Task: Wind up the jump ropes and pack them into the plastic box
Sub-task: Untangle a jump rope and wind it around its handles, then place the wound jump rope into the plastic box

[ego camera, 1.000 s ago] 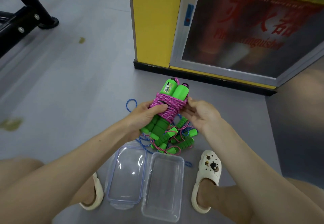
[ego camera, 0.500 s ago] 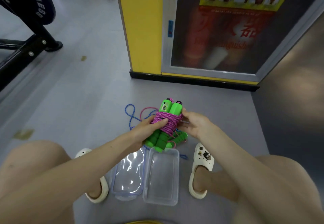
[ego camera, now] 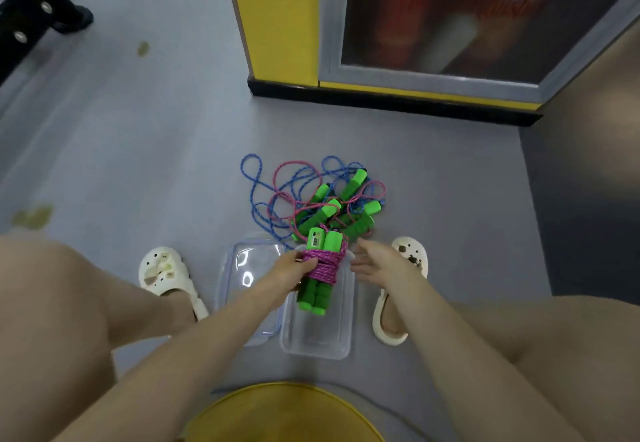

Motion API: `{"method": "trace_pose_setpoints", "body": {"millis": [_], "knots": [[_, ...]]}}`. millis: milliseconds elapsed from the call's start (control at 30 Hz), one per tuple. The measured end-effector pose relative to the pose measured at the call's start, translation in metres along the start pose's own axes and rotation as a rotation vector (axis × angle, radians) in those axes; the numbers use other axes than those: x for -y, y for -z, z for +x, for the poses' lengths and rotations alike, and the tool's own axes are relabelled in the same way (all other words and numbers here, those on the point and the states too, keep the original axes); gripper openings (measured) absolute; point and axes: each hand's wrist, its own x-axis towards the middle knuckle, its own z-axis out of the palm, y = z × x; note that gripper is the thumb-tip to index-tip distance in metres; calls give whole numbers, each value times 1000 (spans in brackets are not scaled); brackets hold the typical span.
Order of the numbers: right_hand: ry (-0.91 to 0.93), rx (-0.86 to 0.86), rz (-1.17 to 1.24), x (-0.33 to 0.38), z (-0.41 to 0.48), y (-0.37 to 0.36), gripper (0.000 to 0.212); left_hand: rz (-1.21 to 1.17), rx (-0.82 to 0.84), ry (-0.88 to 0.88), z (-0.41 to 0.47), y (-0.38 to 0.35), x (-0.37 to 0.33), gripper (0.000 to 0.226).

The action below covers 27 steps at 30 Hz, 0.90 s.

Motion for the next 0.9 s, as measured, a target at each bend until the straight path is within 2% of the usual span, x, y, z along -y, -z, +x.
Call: {"method": "trace_pose_setpoints", "body": {"millis": [133,267,400,467,533,600,767,900], "knots": [[-46,-114,-141,-36,52,3,11,15,-58,105,38,-3,38,22],[-60,-192,-327,-64,94,5,28,41,-69,175,69,-16,67,28],[-39,-209,-461,-78,106,-6,15,56,-62,214,91,-32,85,29],[3,-225,-500,-82,113,-10,19,25,-83,219,104,-38,94,33],[39,-255,-521,-83,114,-14,21,-11,-95,224,113,-41,103,31],[39,-278,-521,-85,117,-15,19,60,-100,205,121,-44,110,25],[13,-304,-466,-89,118,-18,19,212,-248,158,134,-49,126,18],[3,-289,-483,-91,118,-19,22,375,-216,141,136,-52,117,15]]}}
